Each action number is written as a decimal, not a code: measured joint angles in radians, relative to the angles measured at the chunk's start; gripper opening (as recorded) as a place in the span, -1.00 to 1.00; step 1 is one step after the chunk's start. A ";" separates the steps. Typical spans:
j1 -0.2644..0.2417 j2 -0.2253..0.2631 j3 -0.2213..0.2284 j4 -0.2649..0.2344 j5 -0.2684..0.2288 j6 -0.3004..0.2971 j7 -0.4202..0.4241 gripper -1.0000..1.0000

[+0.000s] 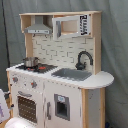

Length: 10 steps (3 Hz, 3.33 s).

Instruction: Play with the kitchen

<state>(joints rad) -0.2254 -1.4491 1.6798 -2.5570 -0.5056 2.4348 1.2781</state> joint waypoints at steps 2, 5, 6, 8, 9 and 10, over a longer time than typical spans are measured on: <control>-0.111 -0.003 0.002 -0.008 0.000 0.139 0.109 1.00; -0.275 -0.038 -0.004 0.001 -0.009 0.415 0.103 1.00; -0.334 -0.040 -0.019 0.013 -0.011 0.505 0.074 1.00; -0.450 -0.039 -0.034 0.066 -0.011 0.658 -0.020 1.00; -0.511 -0.039 -0.036 0.093 -0.011 0.721 -0.075 1.00; -0.572 -0.048 -0.017 0.145 -0.010 0.678 -0.041 1.00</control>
<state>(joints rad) -0.7979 -1.4972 1.6629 -2.4118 -0.5154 3.1126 1.2368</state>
